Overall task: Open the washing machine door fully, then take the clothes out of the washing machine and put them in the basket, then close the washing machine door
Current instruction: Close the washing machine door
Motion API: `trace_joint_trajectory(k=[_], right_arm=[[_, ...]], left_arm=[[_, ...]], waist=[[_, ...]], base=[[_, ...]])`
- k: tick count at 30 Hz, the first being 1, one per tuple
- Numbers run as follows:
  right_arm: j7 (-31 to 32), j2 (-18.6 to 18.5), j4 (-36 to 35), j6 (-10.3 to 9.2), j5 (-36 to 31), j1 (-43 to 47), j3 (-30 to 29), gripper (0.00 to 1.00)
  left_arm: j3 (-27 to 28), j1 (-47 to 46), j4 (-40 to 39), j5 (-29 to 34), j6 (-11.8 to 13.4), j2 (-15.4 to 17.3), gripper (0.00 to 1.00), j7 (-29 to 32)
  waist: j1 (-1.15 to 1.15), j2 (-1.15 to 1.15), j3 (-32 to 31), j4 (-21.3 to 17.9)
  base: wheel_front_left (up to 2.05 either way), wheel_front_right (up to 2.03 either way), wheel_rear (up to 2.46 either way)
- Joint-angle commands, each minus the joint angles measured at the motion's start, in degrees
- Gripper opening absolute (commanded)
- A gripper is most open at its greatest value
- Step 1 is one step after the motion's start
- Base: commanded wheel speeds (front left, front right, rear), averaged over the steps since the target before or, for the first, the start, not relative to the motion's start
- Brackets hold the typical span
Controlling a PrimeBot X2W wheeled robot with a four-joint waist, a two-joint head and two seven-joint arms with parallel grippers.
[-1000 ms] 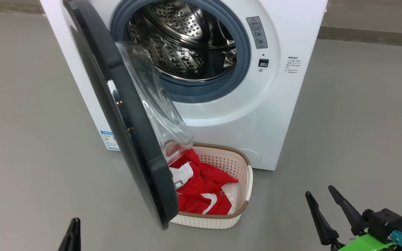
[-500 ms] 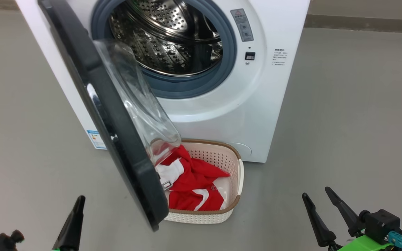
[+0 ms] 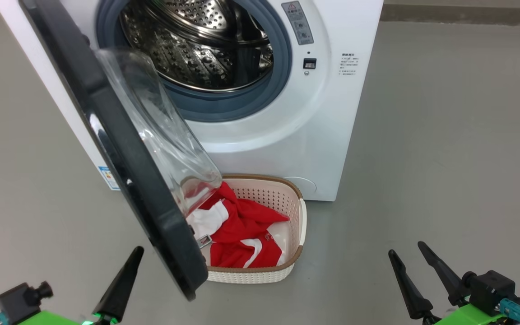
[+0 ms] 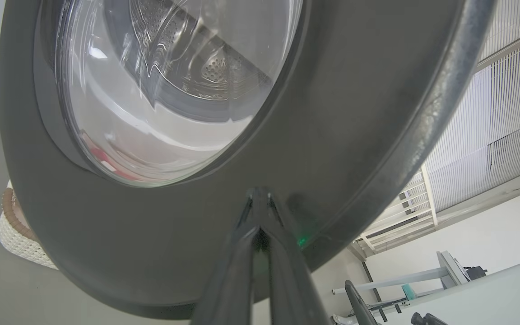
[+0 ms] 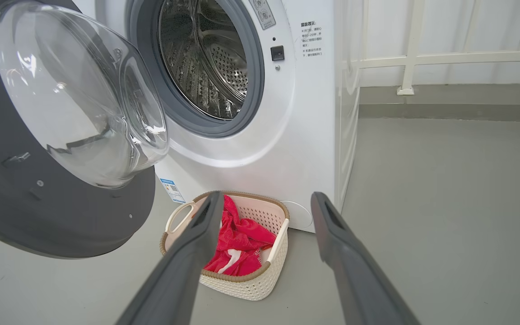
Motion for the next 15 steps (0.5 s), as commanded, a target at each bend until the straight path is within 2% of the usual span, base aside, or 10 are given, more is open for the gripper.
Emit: trace_joint_trajectory(k=[1, 9, 15], right_arm=[[-0.4, -0.8, -1.4, 0.37, 0.1, -2.3, 0.9, 1.00], [-0.4, -0.9, -1.5, 0.37, 0.2, -3.7, 0.7, 1.00], [-0.4, -0.7, -1.8, 0.37, 0.3, -4.5, 0.6, 1.00]], left_arm=[[1.4, -3.7, -1.3, -0.6, -0.3, 2.2, 0.00, -0.4], [-2.0, -8.1, -1.2, -0.6, -0.3, 2.2, 0.00, -1.3], [-3.9, -11.8, -0.5, 1.8, -0.3, 1.7, 0.00, -2.0]], waist=[[0.00, 0.00, 0.5, -0.4], [0.00, 0.00, 2.3, -2.1], [0.00, 0.00, 3.8, -4.0]], base=[[0.00, 0.00, 0.00], [0.00, 0.00, 0.00], [0.00, 0.00, 0.00]])
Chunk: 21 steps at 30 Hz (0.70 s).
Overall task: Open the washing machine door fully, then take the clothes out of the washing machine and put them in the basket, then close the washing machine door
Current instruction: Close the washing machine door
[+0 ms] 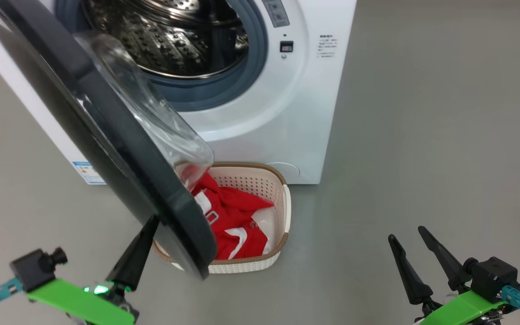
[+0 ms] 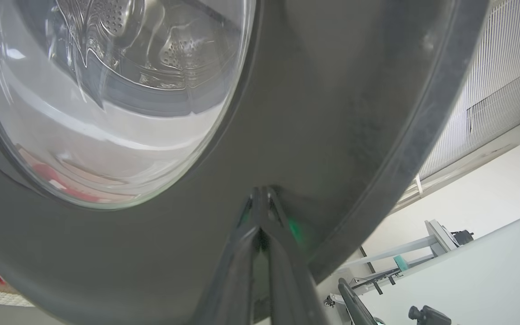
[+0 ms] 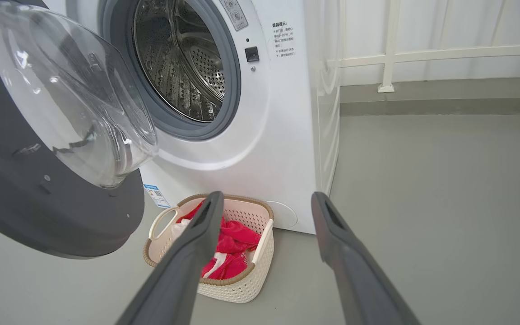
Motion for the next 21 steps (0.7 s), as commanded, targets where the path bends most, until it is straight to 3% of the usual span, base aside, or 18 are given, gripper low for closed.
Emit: trace_joint_trajectory(k=[1, 9, 21], right_arm=[[-0.4, -0.7, -1.5, 0.37, 0.3, -2.0, 0.7, 1.00], [-0.4, -0.2, -2.0, 0.37, 0.2, -3.3, -0.3, 1.00], [-0.4, 1.5, -2.9, 0.37, 0.2, -6.2, -1.2, 1.00]], left_arm=[[1.8, -3.6, -0.9, 0.6, -0.4, 1.4, 0.00, -0.5], [1.1, -9.7, 2.3, 3.3, -0.4, -1.3, 0.00, -0.7], [7.9, -19.1, 10.0, 10.7, -0.4, -7.7, 0.00, -0.7]], waist=[[0.00, 0.00, 0.9, -1.0], [0.00, 0.00, 3.4, -4.1], [0.00, 0.00, 8.6, -9.6]], base=[[0.00, 0.00, 0.00], [0.00, 0.00, 0.00], [0.00, 0.00, 0.00]])
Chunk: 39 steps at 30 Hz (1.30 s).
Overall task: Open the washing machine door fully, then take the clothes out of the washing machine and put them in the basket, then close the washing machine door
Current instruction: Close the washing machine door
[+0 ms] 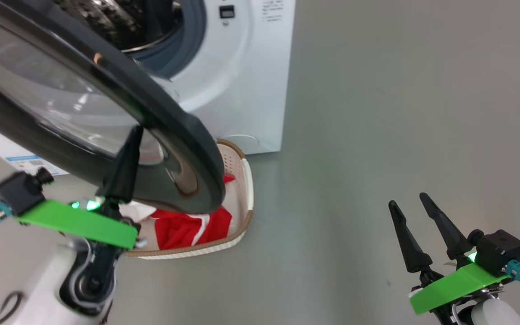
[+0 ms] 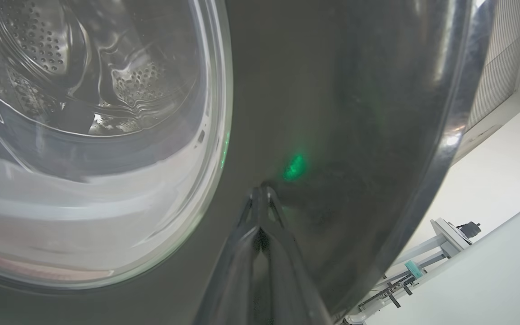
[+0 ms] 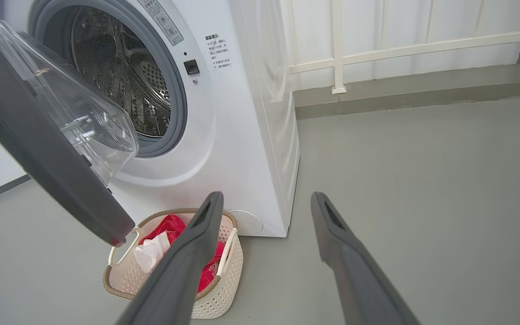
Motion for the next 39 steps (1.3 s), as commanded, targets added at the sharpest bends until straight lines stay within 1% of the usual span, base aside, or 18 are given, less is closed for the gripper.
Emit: trace_joint_trajectory(k=[1, 16, 25, 33, 39], right_arm=[[-0.4, -0.2, -1.4, 0.37, 0.2, -1.6, 0.7, 1.00], [-0.4, 1.2, -1.8, 0.37, 0.4, -3.7, 0.4, 1.00], [-0.4, 2.0, -1.9, 0.37, 0.6, -4.3, 0.7, 1.00], [-0.4, 2.1, -1.9, 0.37, 0.5, -4.5, 0.7, 1.00], [-0.4, 1.9, -1.8, 0.37, 0.3, -4.0, 0.3, 1.00]], left_arm=[[2.7, -3.3, -0.8, 0.8, -0.4, 1.2, 0.00, -0.4], [8.3, -12.6, 6.1, 8.7, -0.4, -2.3, 0.00, -0.4], [10.7, -17.4, 10.6, 11.9, -0.4, -3.1, 0.00, -0.4], [13.7, -19.8, 13.7, 14.5, -0.4, -4.4, 0.00, -0.4], [14.1, -17.3, 13.9, 14.7, -0.4, -4.8, 0.00, -0.4]], waist=[[0.00, 0.00, 1.9, -1.9], [0.00, 0.00, 5.7, -6.7], [0.00, 0.00, 6.8, -9.0], [0.00, 0.00, 7.3, -9.7], [0.00, 0.00, 6.1, -9.1]], base=[[0.00, 0.00, 0.00], [0.00, 0.00, 0.00], [0.00, 0.00, 0.00], [0.00, 0.00, 0.00], [0.00, 0.00, 0.00]])
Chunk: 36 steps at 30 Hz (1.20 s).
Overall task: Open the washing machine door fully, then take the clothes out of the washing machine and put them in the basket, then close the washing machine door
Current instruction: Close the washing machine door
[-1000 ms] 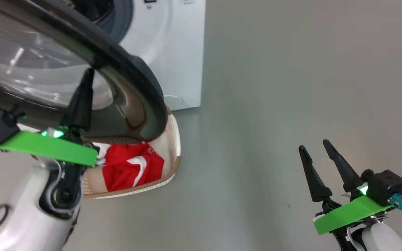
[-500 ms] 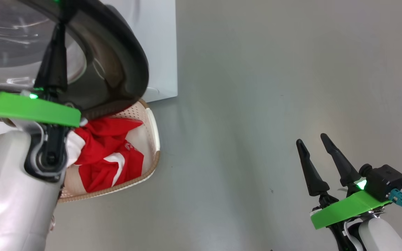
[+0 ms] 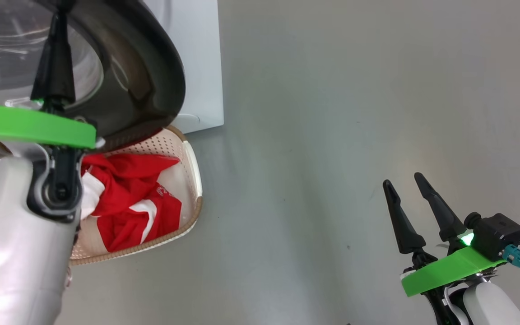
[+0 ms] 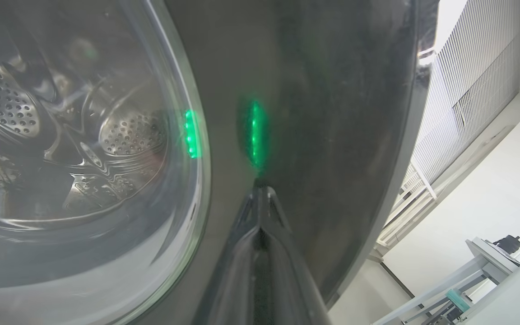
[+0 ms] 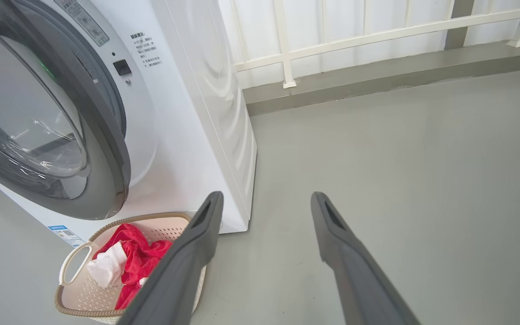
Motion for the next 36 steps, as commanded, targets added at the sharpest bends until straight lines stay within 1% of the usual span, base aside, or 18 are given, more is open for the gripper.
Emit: trace_joint_trajectory(k=[1, 9, 20, 24, 27, 28, 32, 34, 36], right_arm=[[-0.4, -0.7, -1.2, 0.37, 0.3, -0.4, 0.9, 1.00], [-0.4, -1.8, -0.6, 0.37, 0.3, 1.2, 0.8, 1.00], [-0.4, -3.0, 0.0, 0.37, 0.1, 3.9, 0.5, 1.00], [-0.4, -3.2, 0.1, 0.37, 0.1, 4.9, 0.4, 1.00], [-0.4, -3.4, 0.1, 0.37, 0.2, 5.7, 0.1, 1.00], [-0.4, -3.5, 0.1, 0.37, 0.2, 5.9, 0.0, 1.00], [-0.4, -3.8, 0.1, 0.37, 0.1, 6.6, -0.3, 1.00], [-0.4, -3.9, 0.1, 0.37, 0.1, 7.0, -0.5, 1.00], [-0.4, -3.9, 0.1, 0.37, 0.0, 7.4, -0.7, 1.00]], left_arm=[[1.8, 1.2, -1.4, 0.7, -0.4, 1.7, 0.00, -0.3], [2.7, 9.1, -3.1, 1.6, -0.4, 0.6, 0.00, -0.3], [7.4, 21.5, -6.3, 4.4, -0.4, -1.9, 0.00, -0.3], [8.4, 25.0, -7.3, 6.1, -0.4, -2.1, 0.00, -0.3], [9.4, 28.3, -8.1, 9.0, -0.4, -2.1, 0.00, -0.3], [9.7, 29.3, -8.4, 9.6, -0.4, -2.3, 0.02, -0.3], [11.1, 33.1, -9.4, 12.2, -0.4, -2.7, 0.02, -0.3], [11.8, 35.0, -9.9, 13.7, -0.4, -2.7, 0.04, -0.3], [12.7, 36.8, -10.2, 14.4, -0.4, -3.2, 0.12, -0.3]], waist=[[0.00, 0.00, -0.8, 0.5], [0.00, 0.00, -3.7, 2.5], [0.00, 0.00, -8.6, 4.7], [0.00, 0.00, -9.7, 5.2], [0.00, 0.00, -10.5, 5.8], [0.00, 0.00, -10.7, 5.9], [0.00, 0.00, -11.5, 6.5], [0.00, 0.00, -11.9, 6.8], [0.00, 0.00, -12.3, 7.0]], base=[[0.00, 0.00, 0.00], [0.00, 0.00, 0.00], [0.00, 0.00, 0.00], [0.00, 0.00, 0.00], [0.00, 0.00, 0.00], [0.00, 0.00, 0.00], [0.00, 0.00, 0.00], [0.00, 0.00, 0.00], [0.00, 0.00, 0.00]])
